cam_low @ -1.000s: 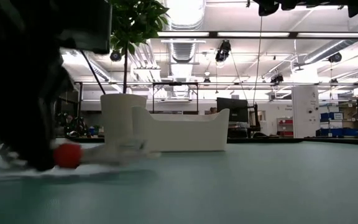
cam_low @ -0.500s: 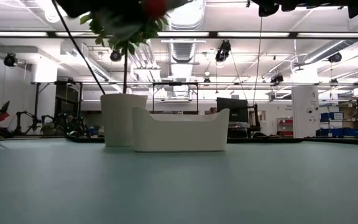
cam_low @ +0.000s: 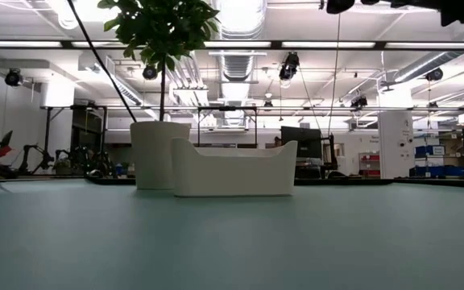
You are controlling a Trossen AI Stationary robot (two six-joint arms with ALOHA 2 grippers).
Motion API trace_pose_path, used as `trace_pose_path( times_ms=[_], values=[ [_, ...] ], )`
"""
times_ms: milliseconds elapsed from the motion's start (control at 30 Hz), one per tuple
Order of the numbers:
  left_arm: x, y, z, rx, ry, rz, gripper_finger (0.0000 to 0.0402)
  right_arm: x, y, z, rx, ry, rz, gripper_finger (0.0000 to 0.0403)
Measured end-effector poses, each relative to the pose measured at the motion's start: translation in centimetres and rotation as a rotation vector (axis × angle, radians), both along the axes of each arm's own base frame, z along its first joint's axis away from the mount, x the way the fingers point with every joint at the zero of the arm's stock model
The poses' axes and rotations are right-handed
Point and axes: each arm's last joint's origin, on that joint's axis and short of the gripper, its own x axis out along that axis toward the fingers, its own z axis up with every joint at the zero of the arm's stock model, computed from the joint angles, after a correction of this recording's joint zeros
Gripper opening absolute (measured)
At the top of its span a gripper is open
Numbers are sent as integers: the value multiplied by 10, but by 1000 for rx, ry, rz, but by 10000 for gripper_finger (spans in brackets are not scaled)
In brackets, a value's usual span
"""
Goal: Pick and place USB-C Cables
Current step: Put the white charger cable into the white bin
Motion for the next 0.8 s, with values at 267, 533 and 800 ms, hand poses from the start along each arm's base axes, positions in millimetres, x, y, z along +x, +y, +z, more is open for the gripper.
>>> trace_pose_path(
  times_ms=[267, 533, 800],
  values=[
    [8, 3, 26, 117, -204, -13, 11, 23, 6, -16, 12, -54, 60, 68],
    [5, 8, 13, 123, -260, 0, 11, 41, 9, -33, 23, -101, 62, 68],
    [-7, 17, -13, 90, -325, 10, 11, 44, 10, -36, 22, -105, 61, 68]
  ],
)
